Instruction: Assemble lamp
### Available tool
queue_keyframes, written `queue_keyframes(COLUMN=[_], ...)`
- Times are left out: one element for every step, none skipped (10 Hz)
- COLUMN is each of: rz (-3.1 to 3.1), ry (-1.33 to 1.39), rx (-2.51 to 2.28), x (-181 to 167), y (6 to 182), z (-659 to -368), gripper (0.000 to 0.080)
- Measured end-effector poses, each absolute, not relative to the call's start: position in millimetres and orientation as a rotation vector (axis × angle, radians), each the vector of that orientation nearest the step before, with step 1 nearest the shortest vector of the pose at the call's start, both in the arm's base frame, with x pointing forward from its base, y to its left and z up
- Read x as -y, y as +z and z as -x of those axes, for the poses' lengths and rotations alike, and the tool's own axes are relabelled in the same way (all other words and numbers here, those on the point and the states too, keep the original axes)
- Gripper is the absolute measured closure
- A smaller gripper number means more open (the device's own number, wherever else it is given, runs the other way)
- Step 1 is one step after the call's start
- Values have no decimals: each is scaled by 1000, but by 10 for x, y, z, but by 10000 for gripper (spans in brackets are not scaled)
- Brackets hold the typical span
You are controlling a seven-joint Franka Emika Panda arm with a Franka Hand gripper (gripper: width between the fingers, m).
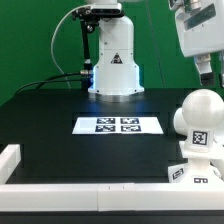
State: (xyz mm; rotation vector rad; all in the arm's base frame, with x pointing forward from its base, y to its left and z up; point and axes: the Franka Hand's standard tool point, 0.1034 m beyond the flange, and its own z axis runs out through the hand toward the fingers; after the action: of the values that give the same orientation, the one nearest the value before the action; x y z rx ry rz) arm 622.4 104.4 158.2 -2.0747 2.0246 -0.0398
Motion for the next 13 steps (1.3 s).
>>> queue_keyframes(rz=[2075, 2095, 2154, 2197, 2247, 2271, 2277, 2309, 2404, 2470, 2558, 2682, 2804], ry=[-40, -40, -36, -18, 33, 45, 43, 38, 20, 7, -11, -26, -27], rx=[-2024, -2004, -1937, -1893, -1851, -1834, -1830, -1791, -1663, -1563, -1425, -1222, -1036], x=[-1044, -1055, -1106, -1177, -1275, -1339, -1323, -1312, -1312, -1309, -1299, -1274, -1274], y=[1581, 1591, 1652, 1700, 1762, 1804, 1778, 1768, 1767, 1764, 1733, 1592, 1531], z=[-6224, -6218, -6174, -6079, -5989, -5973, -5975, -5974, -5974, -5972, -5945, -5783, -5676], gripper=[100, 100, 100, 100, 100, 100, 100, 100, 100, 100, 100, 100, 100])
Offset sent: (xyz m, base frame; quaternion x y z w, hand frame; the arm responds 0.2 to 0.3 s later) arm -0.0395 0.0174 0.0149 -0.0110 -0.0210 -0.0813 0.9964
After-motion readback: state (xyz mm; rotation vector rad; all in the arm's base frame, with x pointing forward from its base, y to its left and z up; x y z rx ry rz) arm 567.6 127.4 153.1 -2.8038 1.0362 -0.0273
